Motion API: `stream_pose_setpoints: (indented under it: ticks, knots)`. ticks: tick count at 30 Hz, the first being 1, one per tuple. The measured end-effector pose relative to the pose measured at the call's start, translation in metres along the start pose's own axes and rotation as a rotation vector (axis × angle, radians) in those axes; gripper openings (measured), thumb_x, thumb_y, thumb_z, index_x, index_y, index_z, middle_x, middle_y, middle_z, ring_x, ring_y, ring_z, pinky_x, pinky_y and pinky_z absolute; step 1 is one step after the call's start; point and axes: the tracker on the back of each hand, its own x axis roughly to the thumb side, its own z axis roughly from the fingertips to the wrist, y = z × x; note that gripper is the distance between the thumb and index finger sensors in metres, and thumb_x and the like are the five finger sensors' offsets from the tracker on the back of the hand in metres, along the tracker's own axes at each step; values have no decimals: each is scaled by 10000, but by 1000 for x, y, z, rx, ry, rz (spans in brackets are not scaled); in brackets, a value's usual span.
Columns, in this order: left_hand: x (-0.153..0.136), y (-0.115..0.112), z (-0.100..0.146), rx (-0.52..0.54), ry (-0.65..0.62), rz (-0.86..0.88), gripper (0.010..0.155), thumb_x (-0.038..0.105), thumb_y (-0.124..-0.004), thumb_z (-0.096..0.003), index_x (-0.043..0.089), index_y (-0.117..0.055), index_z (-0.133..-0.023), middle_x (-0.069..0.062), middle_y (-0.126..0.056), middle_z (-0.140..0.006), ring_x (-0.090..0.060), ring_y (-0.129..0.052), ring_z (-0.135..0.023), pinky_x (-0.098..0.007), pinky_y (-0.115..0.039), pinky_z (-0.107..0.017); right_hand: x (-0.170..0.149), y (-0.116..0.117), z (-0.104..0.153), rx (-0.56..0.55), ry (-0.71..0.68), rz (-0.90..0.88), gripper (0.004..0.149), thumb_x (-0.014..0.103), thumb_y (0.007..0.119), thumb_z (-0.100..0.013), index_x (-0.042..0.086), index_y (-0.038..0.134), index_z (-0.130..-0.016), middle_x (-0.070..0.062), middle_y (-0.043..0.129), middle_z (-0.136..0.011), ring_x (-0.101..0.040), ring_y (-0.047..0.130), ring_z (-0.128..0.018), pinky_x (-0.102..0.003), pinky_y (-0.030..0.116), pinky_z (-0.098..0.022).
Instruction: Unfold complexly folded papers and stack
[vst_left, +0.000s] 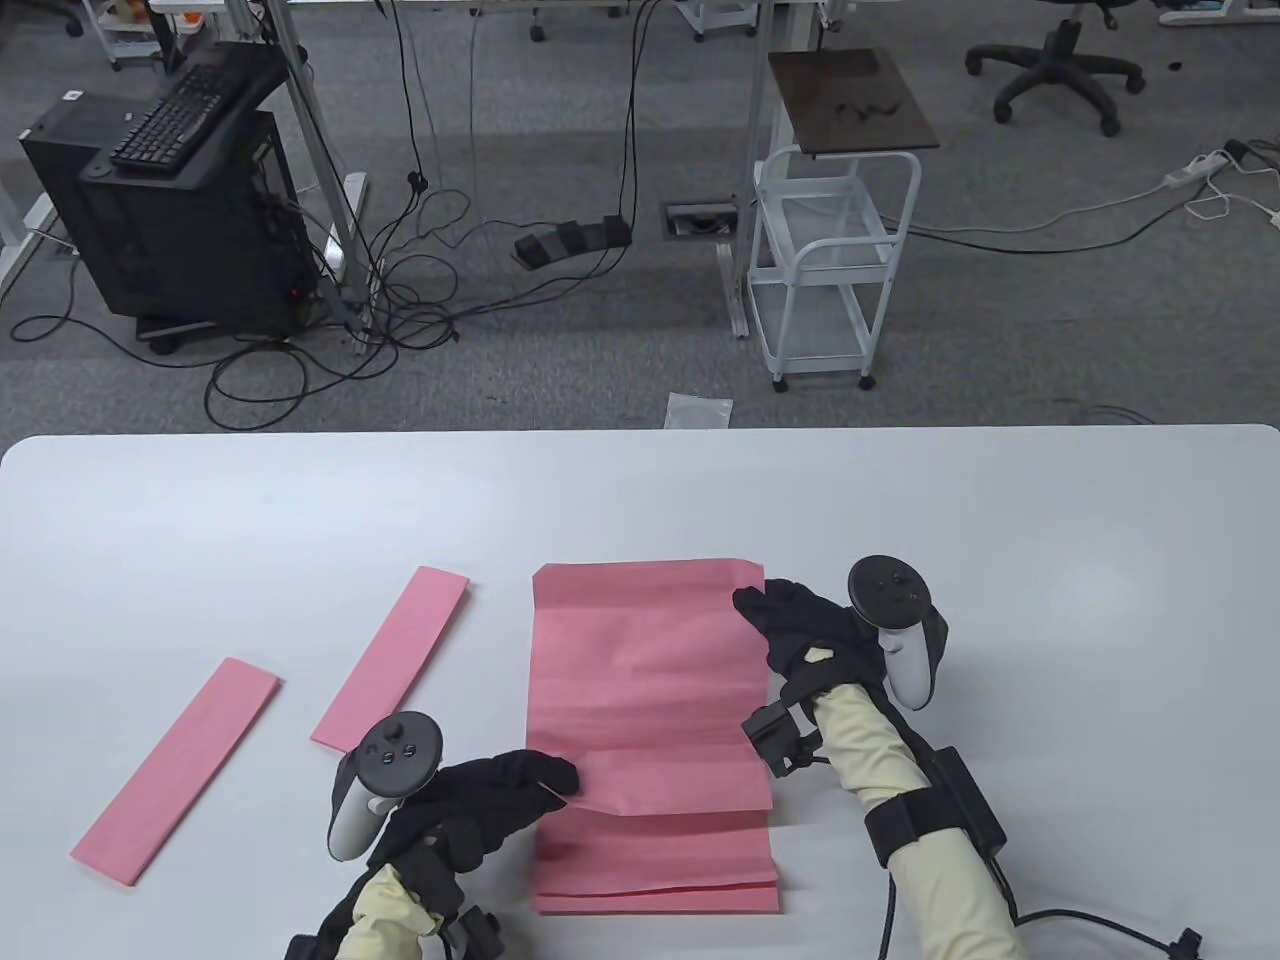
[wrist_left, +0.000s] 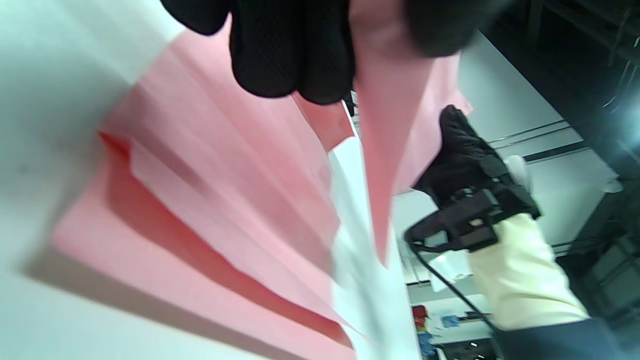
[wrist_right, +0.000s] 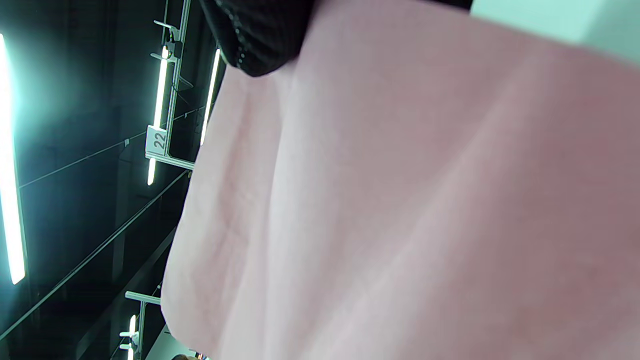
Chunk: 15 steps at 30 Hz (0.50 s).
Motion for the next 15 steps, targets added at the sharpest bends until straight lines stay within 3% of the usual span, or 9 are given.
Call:
stream_pose_setpoints:
  ticks: [2,4,5,8,10,12,14,15]
  knots:
    - [-1,-1,1,43,1,23,551,518,-643,-576,149,-770,-967,-155,-783,-1044,-412,-785,-952,-594,-514,-761,-2,0,0,-2,4,-3,403,324,743,-498,35,856,-756,-76,947,-529,-315,872,-670,-628,326,-720]
    - [1,-1,0,110,31,-26,407,357,-713,-560,195,-788,-926,-108,-824,-1003,-360,-833,-921,-561,-541,-761,-3,-1,0,-6,8,4,404,325,742,-498,36,855,-756,-74,947,-530,-313,872,-670,-627,327,-720]
    - [1,-1,-1,111,36,-65,416,282,-715,-554,237,-721,-967,-71,-814,-1002,-319,-834,-928,-538,-542,-772,-4,-1,0,-7,9,5,402,325,741,-499,38,854,-757,-73,947,-530,-313,873,-669,-627,327,-720]
    - [4,-2,-2,127,46,-135,660,227,-727,-538,392,-379,-1074,18,-822,-944,-259,-855,-899,-511,-527,-788,-4,-2,1,-11,11,4,402,325,743,-497,38,855,-756,-73,947,-529,-312,872,-670,-628,326,-719]
    - [6,-3,-2,135,46,-157,727,233,-748,-531,402,-300,-1079,17,-833,-920,-261,-870,-877,-515,-528,-787,-5,-2,2,-8,10,6,403,325,743,-497,38,855,-756,-74,947,-529,-312,872,-670,-628,324,-720]
    - [8,-4,-2,132,51,-207,674,247,-762,-528,359,-384,-1075,23,-852,-907,-253,-890,-863,-514,-539,-783,-6,-2,2,-5,8,8,403,324,744,-496,37,857,-755,-74,948,-529,-314,872,-670,-629,324,-719]
    - [11,-6,-1,158,57,-261,435,274,-762,-533,307,-682,-959,-2,-884,-896,-259,-908,-853,-521,-545,-777,-8,-1,3,5,7,20,403,324,744,-496,37,857,-755,-75,948,-528,-314,873,-669,-630,323,-719]
    - [12,-7,0,178,55,-287,374,280,-759,-533,294,-742,-906,-11,-870,-922,-276,-891,-876,-528,-534,-779,-9,0,3,4,9,24,403,324,743,-496,37,857,-755,-75,948,-527,-314,873,-669,-630,325,-718]
